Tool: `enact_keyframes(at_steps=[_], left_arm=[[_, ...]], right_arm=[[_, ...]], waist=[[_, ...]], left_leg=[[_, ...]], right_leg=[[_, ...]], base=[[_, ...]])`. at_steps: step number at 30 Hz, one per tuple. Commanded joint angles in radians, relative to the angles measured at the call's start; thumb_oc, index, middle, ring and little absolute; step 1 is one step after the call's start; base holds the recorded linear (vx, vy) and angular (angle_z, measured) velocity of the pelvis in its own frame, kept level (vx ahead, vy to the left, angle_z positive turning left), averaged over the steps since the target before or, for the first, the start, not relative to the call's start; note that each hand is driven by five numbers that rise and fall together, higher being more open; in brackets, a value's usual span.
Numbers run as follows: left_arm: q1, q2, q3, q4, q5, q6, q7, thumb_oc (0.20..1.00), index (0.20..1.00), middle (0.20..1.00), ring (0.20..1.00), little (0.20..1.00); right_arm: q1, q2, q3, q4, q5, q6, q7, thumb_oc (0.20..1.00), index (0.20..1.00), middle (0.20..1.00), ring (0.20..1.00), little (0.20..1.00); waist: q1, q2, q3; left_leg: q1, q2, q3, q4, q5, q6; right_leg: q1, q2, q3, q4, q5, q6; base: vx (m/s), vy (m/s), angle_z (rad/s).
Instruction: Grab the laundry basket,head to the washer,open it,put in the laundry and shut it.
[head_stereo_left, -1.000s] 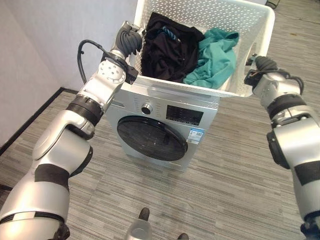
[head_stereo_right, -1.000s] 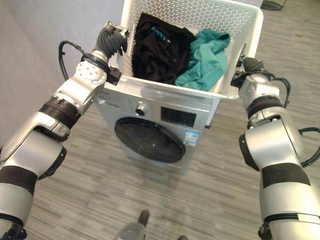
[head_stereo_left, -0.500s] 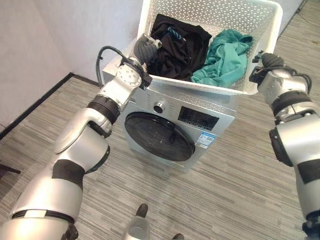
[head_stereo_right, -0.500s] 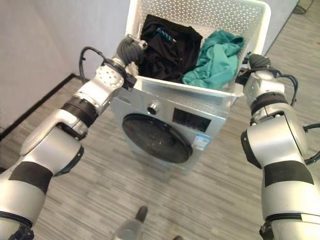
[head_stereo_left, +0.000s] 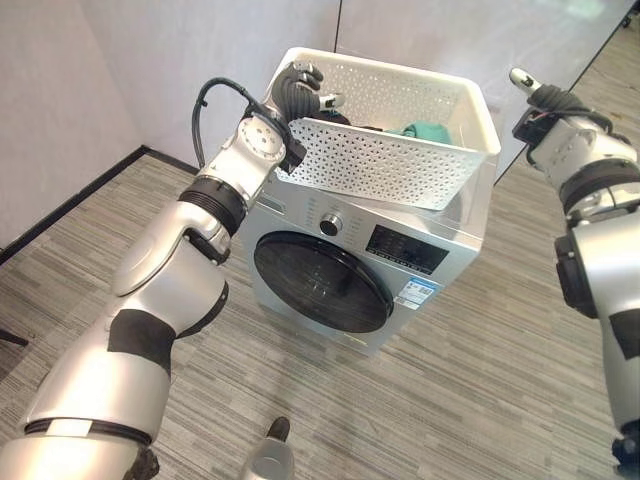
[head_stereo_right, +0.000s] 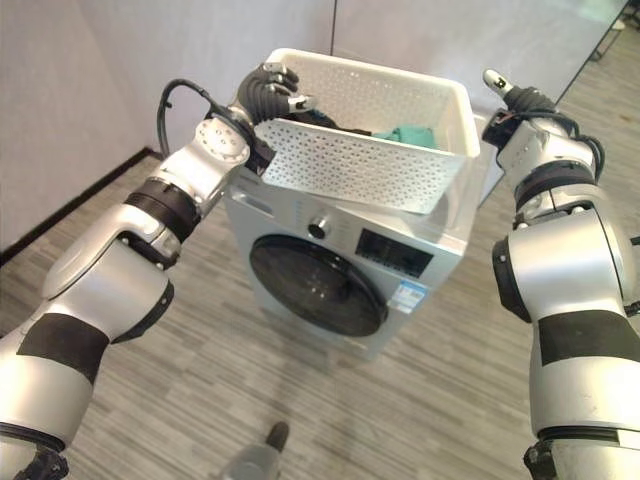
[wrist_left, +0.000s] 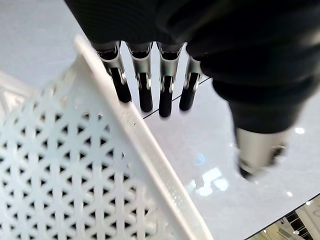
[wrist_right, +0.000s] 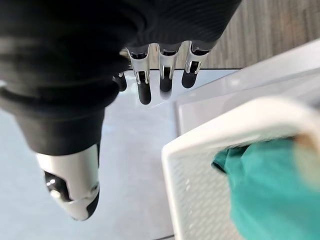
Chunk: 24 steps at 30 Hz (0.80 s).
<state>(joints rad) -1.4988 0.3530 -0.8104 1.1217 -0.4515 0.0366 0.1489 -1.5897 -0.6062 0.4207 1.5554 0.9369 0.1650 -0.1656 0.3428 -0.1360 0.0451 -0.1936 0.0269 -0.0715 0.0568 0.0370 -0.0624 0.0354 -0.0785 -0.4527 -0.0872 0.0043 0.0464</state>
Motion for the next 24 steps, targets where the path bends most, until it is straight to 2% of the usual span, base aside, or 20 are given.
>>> enact_keyframes(at_steps=[1,7,9,10,11,12,14,15,16,18,20,21,22,23,24], left_arm=[[-0.175,0.010,-0.093,0.085,0.028,-0.030,0.025,1.000,1.000,1.000,1.000,1.000],[-0.152,0.063,-0.068,0.025,0.010,-0.055,0.050,1.000,1.000,1.000,1.000,1.000],[-0.114,0.171,-0.034,-0.083,0.003,-0.093,0.087,1.000,1.000,1.000,1.000,1.000],[-0.111,0.173,-0.032,-0.087,0.004,-0.092,0.088,1.000,1.000,1.000,1.000,1.000],[-0.083,0.239,-0.018,-0.151,0.011,-0.107,0.100,1.000,1.000,1.000,1.000,1.000],[-0.078,0.243,-0.015,-0.156,0.012,-0.106,0.100,1.000,1.000,1.000,1.000,1.000],[-0.005,0.340,0.029,-0.272,0.018,-0.123,0.108,1.000,1.000,1.000,1.000,1.000],[0.093,0.437,0.091,-0.399,0.024,-0.142,0.111,1.000,1.000,1.000,1.000,1.000],[0.107,0.442,0.099,-0.411,0.027,-0.139,0.112,1.000,1.000,1.000,1.000,1.000],[0.230,0.538,0.180,-0.526,0.029,-0.155,0.112,1.000,1.000,1.000,1.000,1.000],[0.407,0.614,0.307,-0.638,0.052,-0.157,0.115,1.000,1.000,1.000,1.000,1.000],[0.566,0.672,0.434,-0.717,0.073,-0.164,0.112,1.000,1.000,1.000,1.000,1.000],[0.588,0.673,0.448,-0.731,0.077,-0.161,0.112,1.000,1.000,1.000,1.000,1.000],[0.724,0.691,0.550,-0.783,0.092,-0.159,0.105,1.000,1.000,1.000,1.000,1.000],[0.730,0.692,0.553,-0.787,0.093,-0.158,0.105,1.000,1.000,1.000,1.000,1.000]], right_arm=[[-0.111,-0.106,0.026,-0.003,0.016,-0.047,0.012,1.000,1.000,1.000,1.000,1.000],[-0.094,-0.126,0.027,-0.041,0.026,-0.068,0.006,1.000,1.000,1.000,1.000,1.000],[-0.066,-0.167,0.047,-0.104,0.011,-0.095,0.014,1.000,1.000,1.000,1.000,1.000],[-0.065,-0.166,0.048,-0.104,0.010,-0.095,0.014,1.000,1.000,1.000,1.000,1.000],[-0.047,-0.193,0.080,-0.135,-0.032,-0.099,0.024,1.000,1.000,1.000,1.000,1.000],[-0.046,-0.191,0.081,-0.136,-0.033,-0.099,0.023,1.000,1.000,1.000,1.000,1.000],[0.003,-0.225,0.105,-0.210,-0.093,-0.109,0.032,1.000,1.000,1.000,1.000,1.000],[0.073,-0.265,0.103,-0.316,-0.130,-0.121,0.039,1.000,1.000,1.000,1.000,1.000],[0.083,-0.262,0.100,-0.324,-0.132,-0.121,0.037,1.000,1.000,1.000,1.000,1.000],[0.179,-0.320,0.069,-0.430,-0.169,-0.133,0.041,1.000,1.000,1.000,1.000,1.000],[0.346,-0.371,-0.007,-0.570,-0.235,-0.140,0.039,1.000,1.000,1.000,1.000,1.000],[0.509,-0.424,-0.082,-0.695,-0.310,-0.148,0.044,1.000,1.000,1.000,1.000,1.000],[0.529,-0.422,-0.093,-0.711,-0.316,-0.145,0.041,1.000,1.000,1.000,1.000,1.000],[0.681,-0.444,-0.180,-0.810,-0.371,-0.141,0.046,1.000,1.000,1.000,1.000,1.000],[0.688,-0.443,-0.184,-0.815,-0.373,-0.139,0.045,1.000,1.000,1.000,1.000,1.000]], waist=[[0.022,-0.008,-0.010],[0.007,-0.002,-0.017],[-0.010,0.001,-0.019],[-0.010,0.002,-0.020],[-0.022,0.004,-0.019],[-0.024,0.005,-0.021],[-0.041,0.013,-0.020],[-0.058,0.019,-0.020],[-0.059,0.021,-0.023],[-0.073,0.026,-0.023],[-0.093,0.035,-0.028],[-0.109,0.042,-0.026],[-0.111,0.043,-0.031],[-0.123,0.050,-0.030],[-0.124,0.049,-0.033]], left_leg=[[0.061,-0.025,0.016,-0.024,-0.054,0.012],[0.075,-0.027,0.022,-0.033,-0.057,0.014],[0.087,-0.027,0.027,-0.032,-0.064,0.015],[0.087,-0.026,0.028,-0.032,-0.064,0.015],[0.087,-0.027,0.030,-0.032,-0.061,0.017],[0.087,-0.027,0.030,-0.032,-0.060,0.018],[0.093,-0.024,0.038,-0.037,-0.060,0.021],[0.103,-0.022,0.048,-0.045,-0.061,0.024],[0.106,-0.022,0.049,-0.047,-0.061,0.024],[0.117,-0.021,0.056,-0.055,-0.061,0.026],[0.130,-0.020,0.064,-0.064,-0.062,0.028],[0.137,-0.019,0.067,-0.070,-0.062,0.029],[0.139,-0.019,0.067,-0.071,-0.062,0.029],[0.147,-0.017,0.070,-0.076,-0.062,0.029],[0.146,-0.018,0.069,-0.077,-0.061,0.029]], right_leg=[[0.146,-0.040,-0.022,0.008,-0.101,0.105],[0.145,-0.045,-0.013,0.009,-0.099,0.107],[0.143,-0.051,0.000,0.015,-0.097,0.107],[0.143,-0.051,0.000,0.016,-0.097,0.107],[0.138,-0.054,0.008,0.016,-0.093,0.108],[0.137,-0.054,0.008,0.016,-0.092,0.108],[0.133,-0.059,0.021,0.022,-0.093,0.107],[0.132,-0.062,0.031,0.023,-0.096,0.104],[0.133,-0.062,0.032,0.023,-0.096,0.104],[0.134,-0.065,0.036,0.024,-0.099,0.102],[0.138,-0.068,0.043,0.027,-0.102,0.100],[0.139,-0.071,0.048,0.029,-0.104,0.098],[0.141,-0.070,0.048,0.030,-0.104,0.098],[0.145,-0.072,0.049,0.031,-0.108,0.096],[0.144,-0.072,0.048,0.030,-0.107,0.096]], base=[[0.03,0.031,0.00],[0.00,0.000,0.00],[0.00,0.000,0.00],[-0.03,0.012,-0.01],[-0.03,0.008,-0.03],[-0.03,0.003,-0.07],[-0.03,0.010,-0.14],[-0.04,0.018,-0.26],[-0.02,0.007,-0.25],[0.00,0.002,-0.19],[-0.02,-0.004,-0.23],[-0.02,-0.005,-0.08],[-0.02,-0.014,-0.12],[-0.01,-0.010,-0.18],[-0.04,-0.019,-0.16]])
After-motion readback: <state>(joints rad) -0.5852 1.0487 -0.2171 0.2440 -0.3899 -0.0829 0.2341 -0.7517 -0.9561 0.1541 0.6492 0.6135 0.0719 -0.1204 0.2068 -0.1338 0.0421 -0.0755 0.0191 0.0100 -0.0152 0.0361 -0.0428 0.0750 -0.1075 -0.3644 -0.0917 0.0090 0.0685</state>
